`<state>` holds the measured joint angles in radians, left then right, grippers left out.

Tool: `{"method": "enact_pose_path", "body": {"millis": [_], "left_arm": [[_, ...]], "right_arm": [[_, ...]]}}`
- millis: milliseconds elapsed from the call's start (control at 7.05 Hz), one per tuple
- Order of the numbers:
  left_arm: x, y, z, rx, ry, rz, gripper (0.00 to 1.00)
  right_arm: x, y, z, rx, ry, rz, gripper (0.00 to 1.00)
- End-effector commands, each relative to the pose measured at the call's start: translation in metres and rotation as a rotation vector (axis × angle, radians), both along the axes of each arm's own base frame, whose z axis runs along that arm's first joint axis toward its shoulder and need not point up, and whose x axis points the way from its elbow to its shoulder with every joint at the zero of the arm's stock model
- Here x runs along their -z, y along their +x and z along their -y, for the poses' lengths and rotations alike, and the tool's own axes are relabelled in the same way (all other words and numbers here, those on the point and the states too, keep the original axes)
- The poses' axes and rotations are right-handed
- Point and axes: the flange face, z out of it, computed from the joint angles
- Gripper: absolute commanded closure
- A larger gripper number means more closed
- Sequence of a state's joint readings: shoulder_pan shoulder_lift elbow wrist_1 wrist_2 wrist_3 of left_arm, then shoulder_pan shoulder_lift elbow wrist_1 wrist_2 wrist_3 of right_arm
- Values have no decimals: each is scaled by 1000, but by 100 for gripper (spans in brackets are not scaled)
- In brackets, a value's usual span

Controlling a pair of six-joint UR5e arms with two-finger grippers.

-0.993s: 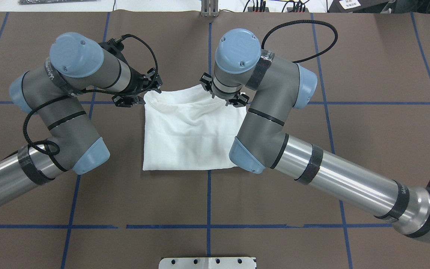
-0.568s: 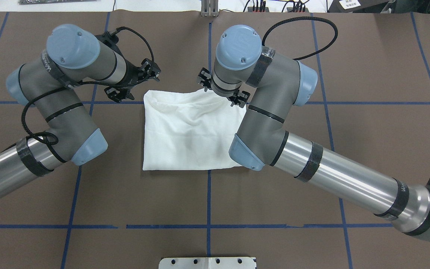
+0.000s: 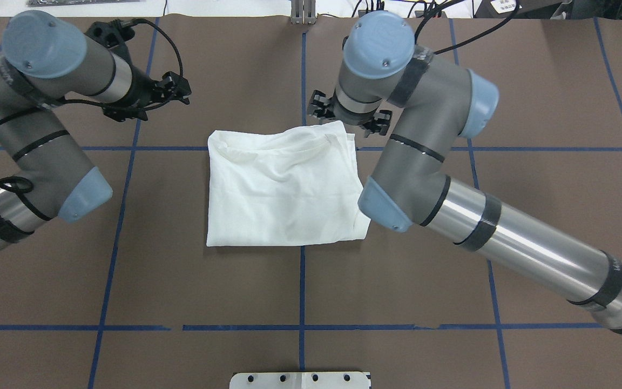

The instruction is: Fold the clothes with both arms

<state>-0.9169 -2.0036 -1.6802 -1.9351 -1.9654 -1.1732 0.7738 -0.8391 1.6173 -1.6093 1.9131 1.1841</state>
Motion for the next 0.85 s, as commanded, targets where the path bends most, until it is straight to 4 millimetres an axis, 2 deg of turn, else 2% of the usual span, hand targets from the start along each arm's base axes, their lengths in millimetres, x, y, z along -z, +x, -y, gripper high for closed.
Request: {"method": "enact_pose_path", "body": {"millis": [0,142,284,426,568,710], "left_arm": [[-66,-123,14,-175,167,122,0],[-110,-177,13,-246,236,226,0],[-140,-233,19,-301,237,322,0],[-156,-276,17,-332,267,376,0],[-198,-308,-8,-338,254,399,0],[-201,-309,-11,-331,262,399,0]], "right_arm": [[-90,153,44,167,80,-82,0],[-149,220,54,268,141,-140,0],[-199,282,51,379,166,-148,0],[-240,334,42,443,167,-166,0],[-293,373,18,497,130,-186,0],[-318,387,-4,480,118,-101,0]]}}
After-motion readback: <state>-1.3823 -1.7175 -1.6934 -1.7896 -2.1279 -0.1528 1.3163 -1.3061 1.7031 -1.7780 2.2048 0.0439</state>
